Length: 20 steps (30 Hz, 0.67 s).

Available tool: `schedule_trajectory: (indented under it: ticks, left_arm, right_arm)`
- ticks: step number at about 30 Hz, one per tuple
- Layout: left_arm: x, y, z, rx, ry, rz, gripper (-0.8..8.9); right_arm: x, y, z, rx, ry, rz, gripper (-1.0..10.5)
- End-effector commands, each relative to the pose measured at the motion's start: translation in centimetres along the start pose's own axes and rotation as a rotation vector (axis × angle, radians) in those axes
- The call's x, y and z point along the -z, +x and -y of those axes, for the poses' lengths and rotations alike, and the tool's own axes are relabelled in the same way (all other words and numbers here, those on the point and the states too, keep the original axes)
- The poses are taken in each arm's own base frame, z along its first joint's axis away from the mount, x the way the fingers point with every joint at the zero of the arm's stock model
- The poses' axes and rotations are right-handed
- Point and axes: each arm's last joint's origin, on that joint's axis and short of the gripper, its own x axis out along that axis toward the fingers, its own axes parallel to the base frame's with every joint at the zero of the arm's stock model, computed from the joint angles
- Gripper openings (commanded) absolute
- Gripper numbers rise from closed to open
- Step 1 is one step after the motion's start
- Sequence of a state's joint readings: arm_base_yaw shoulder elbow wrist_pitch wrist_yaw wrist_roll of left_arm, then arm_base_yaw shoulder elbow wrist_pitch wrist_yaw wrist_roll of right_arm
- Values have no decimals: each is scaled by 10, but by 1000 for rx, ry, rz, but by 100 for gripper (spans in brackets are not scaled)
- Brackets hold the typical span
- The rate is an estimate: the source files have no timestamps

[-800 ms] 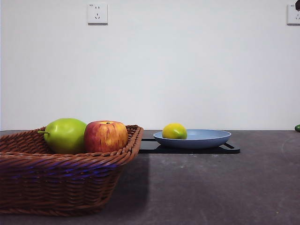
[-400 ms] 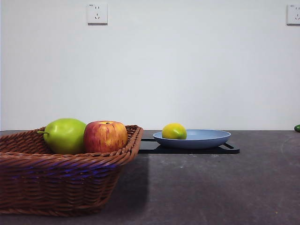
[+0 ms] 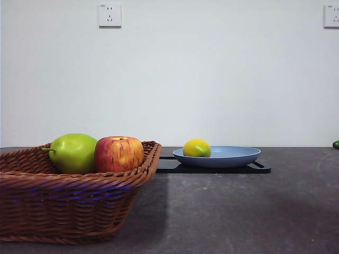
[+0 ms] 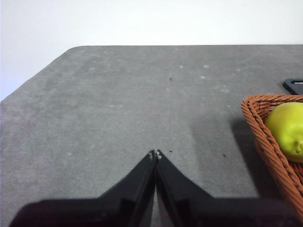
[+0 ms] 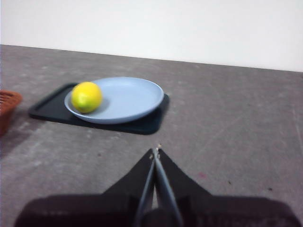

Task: Take the lemon from the basket,put the lemon in the plate,hand out the plate

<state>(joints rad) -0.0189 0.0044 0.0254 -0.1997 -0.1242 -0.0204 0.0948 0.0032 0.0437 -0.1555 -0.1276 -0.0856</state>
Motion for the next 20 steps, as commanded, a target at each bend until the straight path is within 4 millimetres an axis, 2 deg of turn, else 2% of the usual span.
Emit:
schedule_trajectory:
  ticks: [1,8,13,20]
  left_arm:
    - [2,1,0,-6,-10,-2,9]
    - [2,1,0,-5,-10,-2,9]
    - [2,1,0,-6,-10,-2,9]
    - [2,1,0,-5,-10,-2,9]
  right_arm:
    - [3,1,1,10,7,5,11]
    - [13,3,2,41,7,-54,11]
    - [14,3,3,93,82,-58,11]
    - [14,3,3,95,83,-57,11]
